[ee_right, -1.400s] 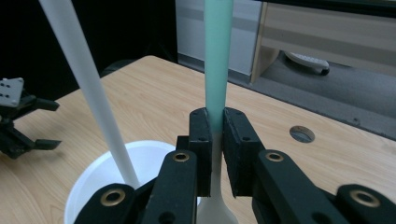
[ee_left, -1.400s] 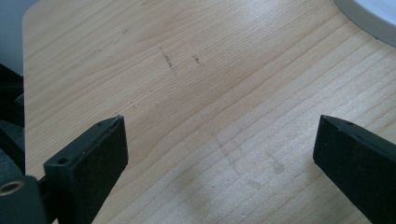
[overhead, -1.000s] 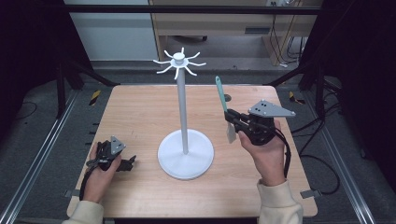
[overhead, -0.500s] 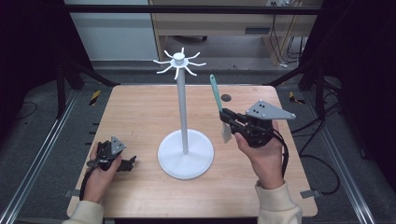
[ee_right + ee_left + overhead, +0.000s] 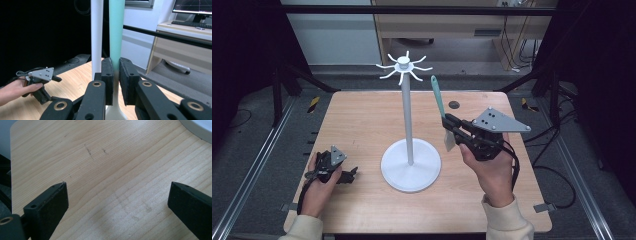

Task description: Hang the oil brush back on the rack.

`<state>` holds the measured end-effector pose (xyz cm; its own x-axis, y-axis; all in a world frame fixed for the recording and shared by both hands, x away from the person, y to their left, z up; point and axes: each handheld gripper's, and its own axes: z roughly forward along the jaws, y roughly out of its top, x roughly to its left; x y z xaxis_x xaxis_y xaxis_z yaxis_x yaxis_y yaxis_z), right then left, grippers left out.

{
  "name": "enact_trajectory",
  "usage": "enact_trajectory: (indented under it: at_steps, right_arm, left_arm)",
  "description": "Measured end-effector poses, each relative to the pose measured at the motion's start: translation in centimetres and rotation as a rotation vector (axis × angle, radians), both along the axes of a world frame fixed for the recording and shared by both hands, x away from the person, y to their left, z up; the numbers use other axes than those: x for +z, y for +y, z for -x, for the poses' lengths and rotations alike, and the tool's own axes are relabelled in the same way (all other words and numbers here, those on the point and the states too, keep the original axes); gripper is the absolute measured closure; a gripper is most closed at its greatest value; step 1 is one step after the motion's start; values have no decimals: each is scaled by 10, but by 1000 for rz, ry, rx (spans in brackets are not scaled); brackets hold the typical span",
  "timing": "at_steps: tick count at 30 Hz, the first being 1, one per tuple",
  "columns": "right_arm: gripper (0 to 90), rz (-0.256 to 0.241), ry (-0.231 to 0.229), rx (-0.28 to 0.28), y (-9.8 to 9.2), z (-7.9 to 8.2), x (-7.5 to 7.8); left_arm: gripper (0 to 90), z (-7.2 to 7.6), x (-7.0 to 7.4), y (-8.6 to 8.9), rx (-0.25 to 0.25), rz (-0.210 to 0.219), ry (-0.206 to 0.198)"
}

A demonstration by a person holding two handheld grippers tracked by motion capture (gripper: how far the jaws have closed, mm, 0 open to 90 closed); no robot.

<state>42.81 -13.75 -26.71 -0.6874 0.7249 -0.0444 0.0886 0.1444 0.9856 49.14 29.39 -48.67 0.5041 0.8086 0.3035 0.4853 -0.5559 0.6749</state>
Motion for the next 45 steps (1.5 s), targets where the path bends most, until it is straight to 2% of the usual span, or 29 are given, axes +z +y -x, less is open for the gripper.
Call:
enact_trajectory:
  at_steps: [7,14,19,34,40,45]
  right_arm:
    - [822,3,-20,22,6,6,5]
    - [822,-4,-19,40,9,8,6]
    - [822,10,-22,44,13,9,8]
    - [822,27,-5,32,23,3,11]
    - [821,46,8,29,30,-3,8]
    - [821,37,18,26,34,-6,5]
  left_arm:
    - [27,0,0,0,-1,-1,0]
    - [27,0,0,0,0,1,-2]
    - [27,0,0,-1,0,1,-2]
    - [27,0,-1,0,-2,-6,4]
    - [27,0,-1,0,-1,-6,5]
    - [27,0,-1,0,-2,-6,5]
